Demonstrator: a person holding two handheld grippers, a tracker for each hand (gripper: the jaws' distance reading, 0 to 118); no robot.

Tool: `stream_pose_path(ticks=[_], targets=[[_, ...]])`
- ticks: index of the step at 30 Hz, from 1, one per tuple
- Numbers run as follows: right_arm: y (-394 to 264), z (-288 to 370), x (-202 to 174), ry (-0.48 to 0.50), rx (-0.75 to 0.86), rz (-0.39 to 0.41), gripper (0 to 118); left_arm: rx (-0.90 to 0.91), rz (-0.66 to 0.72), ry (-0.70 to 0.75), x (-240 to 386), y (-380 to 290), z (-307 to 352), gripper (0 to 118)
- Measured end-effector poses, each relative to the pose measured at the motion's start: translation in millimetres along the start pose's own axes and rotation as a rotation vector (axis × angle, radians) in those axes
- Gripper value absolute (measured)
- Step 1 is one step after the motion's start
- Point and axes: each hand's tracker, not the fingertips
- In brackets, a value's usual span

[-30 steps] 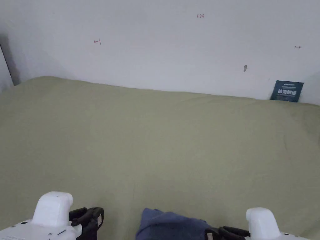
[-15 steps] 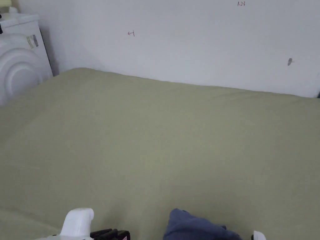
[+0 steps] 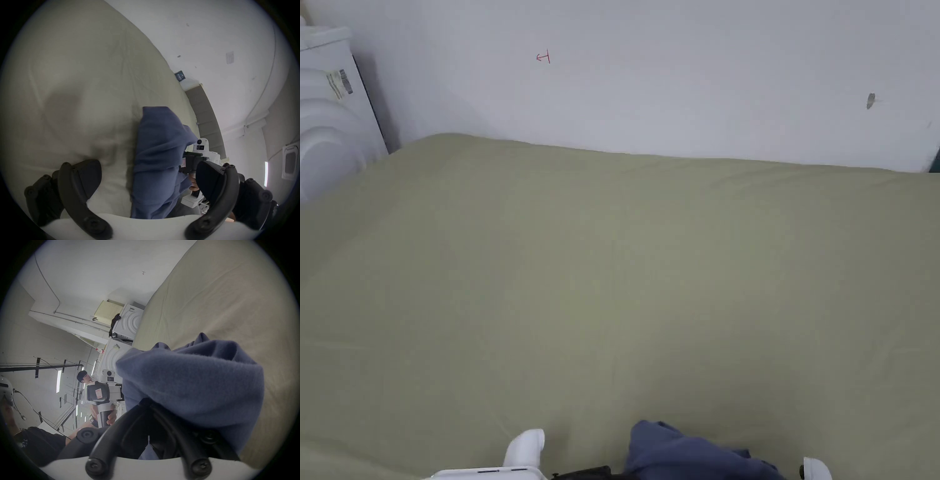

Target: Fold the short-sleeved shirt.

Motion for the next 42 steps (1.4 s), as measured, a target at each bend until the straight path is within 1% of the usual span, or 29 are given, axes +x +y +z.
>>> stream_pose_path(ticks=[1, 2, 3, 5, 6, 8, 9, 10, 11, 12, 13, 14, 15, 16, 17, 18, 20, 22, 24, 25, 27, 30, 31, 33, 34, 37, 40, 42], targets=[[0, 0, 0, 0.004, 0.001, -0.001, 1, -0.006, 0.004, -0.024, 2, 3, -2, 118], [-1, 0, 1, 0.008, 0.004, -0.003, 1, -0.032, 0.03, -0.072, 5, 4, -8, 118], [0, 0, 2, 0.013, 0.006, -0.006, 1, -0.052, 0.061, -0.091, 4, 4, -17, 118], [-1, 0, 2, 0.016, 0.011, -0.006, 1, -0.071, 0.065, -0.135, 7, 1, -32, 118], [-2, 0, 2, 0.017, 0.01, -0.005, 1, -0.072, 0.058, -0.139, 0, 2, -37, 118], [-2, 1, 1, 0.013, 0.015, -0.002, 1, -0.047, 0.047, -0.133, 6, -2, -44, 118], [-2, 1, 0, 0.009, 0.016, 0.0, 1, -0.046, 0.051, -0.126, 6, 0, -46, 116], [-3, 1, 0, 0.006, 0.018, 0.002, 1, -0.047, 0.074, -0.133, 13, -1, -47, 100], [-2, 2, -3, 0.004, 0.019, 0.004, 1, -0.048, 0.096, -0.135, 12, 1, -45, 65], [-3, 3, -5, -0.003, 0.024, 0.01, 1, -0.037, 0.114, -0.117, 9, 3, -42, 37], [-4, 5, -7, -0.011, 0.037, 0.023, 1, -0.038, 0.135, -0.053, 8, 3, -40, 30], [-5, 7, -9, -0.019, 0.043, 0.034, 1, -0.035, 0.106, 0.042, 10, 1, -37, 30], [-5, 7, -10, -0.042, 0.047, 0.043, 1, -0.053, 0.138, -0.028, 3, -1, -36, 30], [-6, 8, -13, -0.044, 0.043, 0.053, 1, -0.043, 0.164, -0.105, 1, -3, -33, 30], [-8, 8, -16, -0.049, 0.043, 0.07, 1, -0.041, 0.157, -0.071, 2, -3, -32, 30], [-9, 8, -20, -0.083, 0.052, 0.097, 1, -0.044, 0.14, -0.059, 4, -1, -35, 30], [-11, 9, -25, -0.104, 0.053, 0.122, 1, -0.05, 0.119, -0.04, 9, 2, -35, 30], [-14, 11, -36, -0.147, 0.069, 0.171, 2, -0.066, 0.087, -0.026, 15, 8, -32, 30], [-18, 16, -51, -0.197, 0.097, 0.247, 1, -0.107, 0.043, -0.013, 19, 15, -24, 30], [-20, 18, -62, -0.234, 0.107, 0.296, 1, -0.109, 0.005, 0.005, 18, 20, -18, 30], [-26, 23, -82, -0.317, 0.141, 0.406, 1, -0.109, -0.029, 0.048, 10, 31, -2, 30], [-34, 25, -107, -0.374, 0.188, 0.514, 1, -0.089, -0.02, 0.083, -11, 48, 35, 30], [-36, 26, -113, -0.38, 0.194, 0.54, 1, -0.096, -0.021, 0.087, -19, 54, 47, 30], [-42, 24, -128, -0.409, 0.221, 0.585, 1, -0.095, -0.058, 0.149, -39, 68, 81, 30], [-45, 23, -133, -0.392, 0.219, 0.571, 1, -0.101, -0.059, 0.154, -48, 74, 95, 30], [-51, 20, -148, -0.382, 0.249, 0.565, 1, -0.111, -0.054, 0.205, -83, 100, 148, 30], [-54, 14, -162, -0.365, 0.261, 0.557, 1, -0.107, -0.059, 0.287, -106, 125, 200, 30], [-58, 9, -168, -0.366, 0.264, 0.556, 1, -0.095, -0.032, 0.339, -125, 140, 231, 30]])
